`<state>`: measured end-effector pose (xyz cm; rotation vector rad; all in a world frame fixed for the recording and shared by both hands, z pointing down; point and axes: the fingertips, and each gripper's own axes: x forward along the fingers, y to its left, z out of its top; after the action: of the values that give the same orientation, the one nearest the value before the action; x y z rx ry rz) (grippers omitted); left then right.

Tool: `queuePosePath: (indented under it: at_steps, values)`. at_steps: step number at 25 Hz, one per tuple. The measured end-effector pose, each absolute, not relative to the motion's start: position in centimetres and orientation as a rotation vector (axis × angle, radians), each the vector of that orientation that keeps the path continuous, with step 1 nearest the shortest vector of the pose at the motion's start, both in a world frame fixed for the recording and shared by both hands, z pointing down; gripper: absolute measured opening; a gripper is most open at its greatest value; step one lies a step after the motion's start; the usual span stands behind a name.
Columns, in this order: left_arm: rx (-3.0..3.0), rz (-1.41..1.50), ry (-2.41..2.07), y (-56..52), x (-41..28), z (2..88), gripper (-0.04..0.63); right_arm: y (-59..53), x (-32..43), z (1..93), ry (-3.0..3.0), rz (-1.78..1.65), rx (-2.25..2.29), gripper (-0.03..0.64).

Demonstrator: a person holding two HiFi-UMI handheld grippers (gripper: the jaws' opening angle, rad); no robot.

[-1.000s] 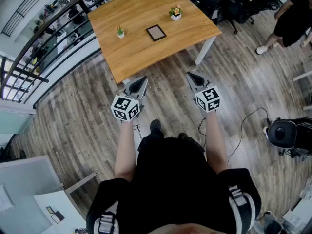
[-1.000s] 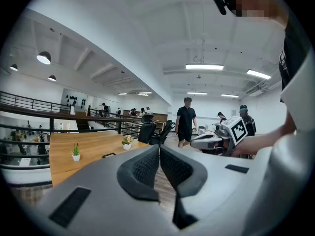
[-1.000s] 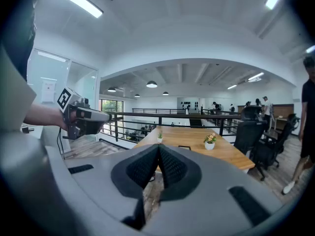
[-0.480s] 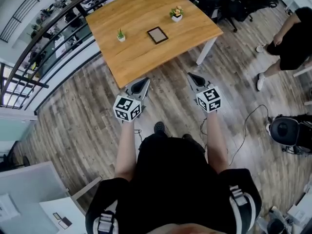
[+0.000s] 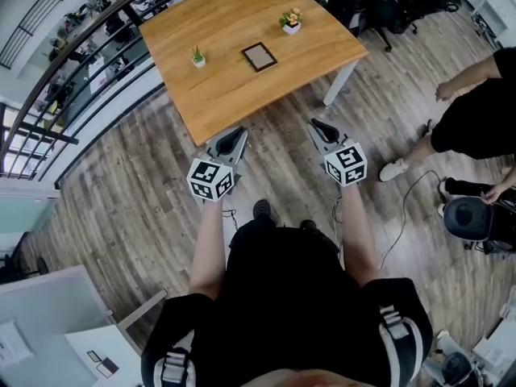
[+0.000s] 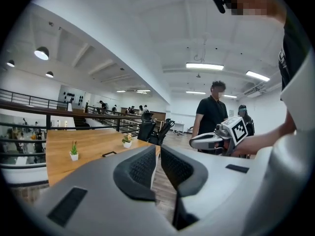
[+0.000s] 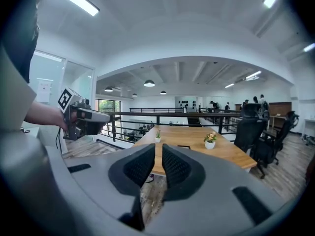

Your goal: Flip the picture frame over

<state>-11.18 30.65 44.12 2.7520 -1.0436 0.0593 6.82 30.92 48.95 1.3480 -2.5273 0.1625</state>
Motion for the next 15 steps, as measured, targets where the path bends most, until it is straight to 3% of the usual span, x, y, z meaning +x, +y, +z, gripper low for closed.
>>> queuePosePath:
  at_steps: [3,5,6,8,15]
  values:
    - [2.738,0.034,-1.022,30.5,-11.3,44.0,0.026,30.7,6.5,48.9,-2.528,0.166,1.352,0.077]
    - [2.742,0.028,-1.043,30.3,-11.5,44.0,0.029,30.5,6.3,48.9,-2.532,0.160,1.355,0.145]
    - [2.743,0.023,-1.055,30.1,-11.7,44.0,0.058,30.3,6.2,48.8,-2.535,0.157,1.357,0.188]
    - [2.745,0.019,-1.072,29.7,-11.8,44.0,0.181,30.1,6.1,48.8,-2.543,0.150,1.361,0.266]
    - [2.759,0.038,-1.114,28.4,-12.4,44.4,0.291,29.3,5.7,48.6,-2.539,0.102,1.383,0.439]
